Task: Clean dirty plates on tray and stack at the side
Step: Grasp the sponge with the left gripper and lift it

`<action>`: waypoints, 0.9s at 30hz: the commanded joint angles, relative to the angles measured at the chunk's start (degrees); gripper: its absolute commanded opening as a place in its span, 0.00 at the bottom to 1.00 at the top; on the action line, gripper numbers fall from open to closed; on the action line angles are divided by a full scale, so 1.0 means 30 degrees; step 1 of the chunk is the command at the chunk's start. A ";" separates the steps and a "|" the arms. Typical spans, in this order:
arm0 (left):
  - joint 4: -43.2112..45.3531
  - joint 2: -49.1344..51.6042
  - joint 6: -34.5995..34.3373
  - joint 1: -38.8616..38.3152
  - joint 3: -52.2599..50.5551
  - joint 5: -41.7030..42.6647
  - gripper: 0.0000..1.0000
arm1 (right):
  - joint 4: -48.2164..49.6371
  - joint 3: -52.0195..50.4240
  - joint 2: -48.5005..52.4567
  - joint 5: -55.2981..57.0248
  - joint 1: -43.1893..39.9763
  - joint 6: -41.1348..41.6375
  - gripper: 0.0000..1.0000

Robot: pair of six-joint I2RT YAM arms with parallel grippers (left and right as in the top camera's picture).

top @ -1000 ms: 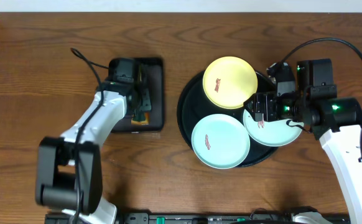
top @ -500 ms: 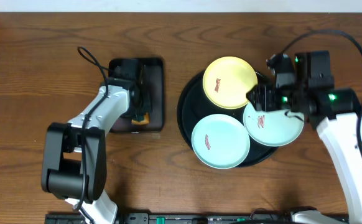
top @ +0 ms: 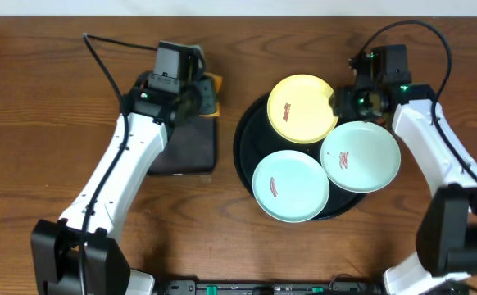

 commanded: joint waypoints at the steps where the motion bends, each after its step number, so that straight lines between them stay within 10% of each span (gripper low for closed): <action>1: 0.0721 0.0379 -0.1268 -0.0809 0.0270 0.0561 0.07 | 0.0933 0.0233 0.1734 -0.0495 -0.0765 0.0219 0.56; 9: 0.2863 0.0736 -0.2280 -0.2011 0.0277 0.0678 0.07 | 0.3147 0.0233 0.4437 -0.1246 -0.0831 0.0226 0.46; 17: 0.4444 0.0852 -0.2426 -0.2477 0.0270 0.0678 0.07 | 0.3920 0.0226 0.5115 -0.2142 -0.0189 0.0226 0.02; 27: 0.5268 0.3395 -0.3650 -0.3738 0.0277 0.1013 0.08 | 0.2368 0.0226 0.5085 -0.0612 0.1020 0.1384 0.01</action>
